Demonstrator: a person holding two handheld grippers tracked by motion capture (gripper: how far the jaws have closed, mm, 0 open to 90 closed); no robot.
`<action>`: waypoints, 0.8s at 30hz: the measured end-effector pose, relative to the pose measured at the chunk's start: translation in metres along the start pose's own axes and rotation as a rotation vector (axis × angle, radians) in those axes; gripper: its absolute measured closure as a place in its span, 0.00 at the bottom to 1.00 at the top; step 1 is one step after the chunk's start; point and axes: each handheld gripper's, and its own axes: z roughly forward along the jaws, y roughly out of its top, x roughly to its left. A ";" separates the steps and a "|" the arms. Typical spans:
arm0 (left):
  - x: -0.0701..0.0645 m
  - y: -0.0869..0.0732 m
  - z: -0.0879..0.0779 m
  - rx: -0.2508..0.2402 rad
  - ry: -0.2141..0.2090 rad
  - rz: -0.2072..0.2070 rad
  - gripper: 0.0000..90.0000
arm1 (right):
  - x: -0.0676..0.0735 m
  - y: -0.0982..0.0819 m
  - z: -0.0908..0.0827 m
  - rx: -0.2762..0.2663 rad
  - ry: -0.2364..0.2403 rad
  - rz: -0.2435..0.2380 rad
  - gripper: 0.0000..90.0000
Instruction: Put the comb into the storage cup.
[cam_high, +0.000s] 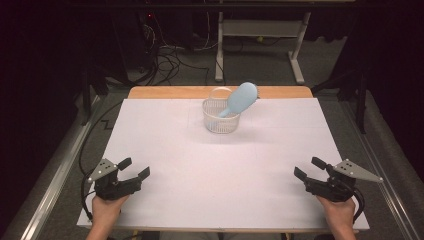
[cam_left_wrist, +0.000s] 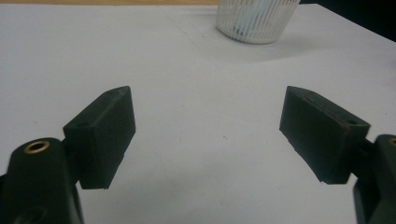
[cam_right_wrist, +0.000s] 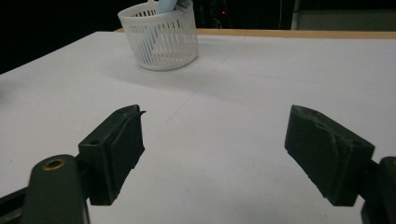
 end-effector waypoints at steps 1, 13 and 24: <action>0.000 0.000 0.000 0.000 0.000 0.000 0.20 | 0.000 0.000 0.000 0.002 0.000 0.002 0.22; 0.000 0.000 0.000 0.000 -0.001 -0.001 0.20 | -0.001 -0.004 0.005 0.024 0.001 0.002 0.22; 0.000 0.000 0.000 -0.001 -0.001 -0.002 0.20 | -0.002 -0.010 0.006 0.039 -0.008 0.007 0.23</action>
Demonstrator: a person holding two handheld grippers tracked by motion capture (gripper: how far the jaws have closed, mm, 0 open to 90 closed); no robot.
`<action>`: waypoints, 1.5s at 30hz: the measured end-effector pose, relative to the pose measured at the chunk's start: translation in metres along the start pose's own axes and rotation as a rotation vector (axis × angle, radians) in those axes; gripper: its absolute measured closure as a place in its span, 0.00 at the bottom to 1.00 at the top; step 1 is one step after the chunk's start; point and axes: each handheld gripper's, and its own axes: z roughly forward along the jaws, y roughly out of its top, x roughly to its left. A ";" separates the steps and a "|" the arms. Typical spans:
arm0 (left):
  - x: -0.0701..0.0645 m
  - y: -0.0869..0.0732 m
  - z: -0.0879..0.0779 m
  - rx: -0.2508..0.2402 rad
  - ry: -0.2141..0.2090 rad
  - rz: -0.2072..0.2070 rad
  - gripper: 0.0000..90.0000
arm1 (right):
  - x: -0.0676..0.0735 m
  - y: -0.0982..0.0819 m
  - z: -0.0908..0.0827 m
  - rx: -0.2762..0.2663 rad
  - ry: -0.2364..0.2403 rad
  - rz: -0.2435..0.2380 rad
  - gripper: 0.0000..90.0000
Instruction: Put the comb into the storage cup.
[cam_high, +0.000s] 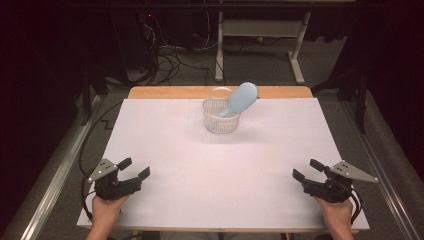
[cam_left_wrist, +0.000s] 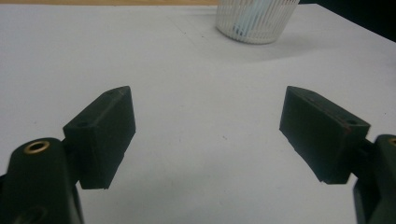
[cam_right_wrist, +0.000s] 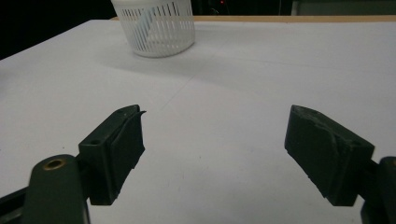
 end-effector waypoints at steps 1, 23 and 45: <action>0.000 0.000 0.000 0.000 0.000 0.000 0.20 | 0.000 -0.001 0.000 0.003 0.000 0.002 0.23; 0.000 -0.001 0.000 0.003 0.000 -0.002 0.20 | -0.001 -0.011 -0.004 0.011 0.006 0.005 0.23; -0.001 -0.002 0.004 0.018 -0.009 0.003 0.20 | -0.005 -0.014 -0.009 0.007 0.007 0.017 0.22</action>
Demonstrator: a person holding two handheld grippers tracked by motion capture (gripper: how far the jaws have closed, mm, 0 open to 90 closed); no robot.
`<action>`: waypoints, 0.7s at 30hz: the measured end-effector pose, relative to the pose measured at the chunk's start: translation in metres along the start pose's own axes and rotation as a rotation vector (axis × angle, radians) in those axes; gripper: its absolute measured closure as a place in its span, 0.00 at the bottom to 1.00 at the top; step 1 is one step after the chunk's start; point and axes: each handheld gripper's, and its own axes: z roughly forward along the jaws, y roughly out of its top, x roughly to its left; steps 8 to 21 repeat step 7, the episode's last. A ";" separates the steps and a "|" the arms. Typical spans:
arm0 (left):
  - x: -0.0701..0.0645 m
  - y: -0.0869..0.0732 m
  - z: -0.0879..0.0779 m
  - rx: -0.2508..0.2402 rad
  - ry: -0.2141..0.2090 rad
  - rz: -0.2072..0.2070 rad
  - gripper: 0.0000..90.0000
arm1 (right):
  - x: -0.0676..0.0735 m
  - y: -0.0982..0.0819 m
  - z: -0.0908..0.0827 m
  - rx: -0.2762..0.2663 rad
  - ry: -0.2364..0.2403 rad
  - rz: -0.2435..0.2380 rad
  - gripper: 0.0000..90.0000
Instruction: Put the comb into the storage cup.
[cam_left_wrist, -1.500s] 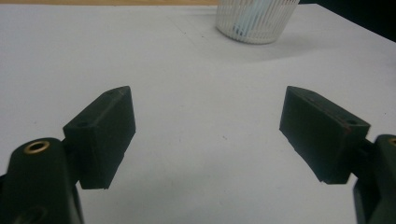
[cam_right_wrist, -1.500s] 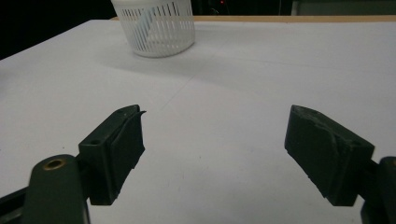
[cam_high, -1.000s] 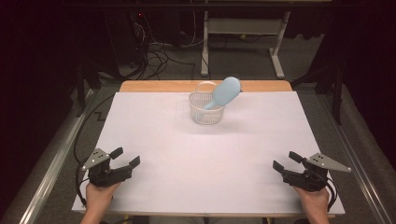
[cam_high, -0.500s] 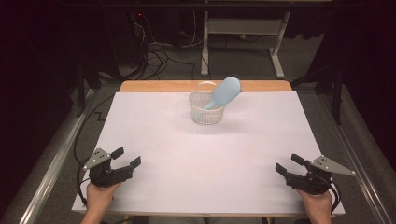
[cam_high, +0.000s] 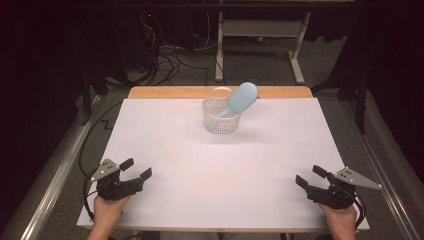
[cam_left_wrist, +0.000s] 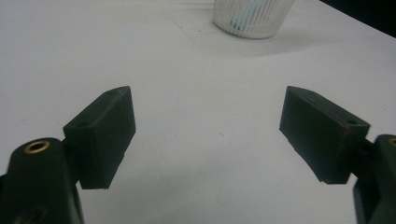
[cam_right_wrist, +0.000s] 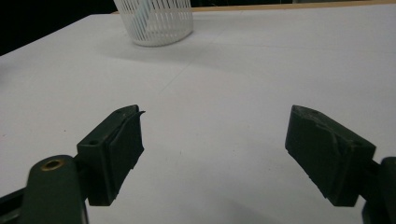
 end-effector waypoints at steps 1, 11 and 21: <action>0.000 0.000 0.000 0.000 0.000 -0.001 0.20 | 0.000 0.000 0.000 0.000 0.001 0.001 0.22; 0.000 0.000 0.001 0.002 0.002 -0.001 0.20 | 0.000 0.000 0.000 0.000 0.000 -0.001 0.21; 0.000 0.000 0.001 0.002 0.002 -0.001 0.20 | 0.000 0.000 0.000 0.000 0.000 -0.001 0.21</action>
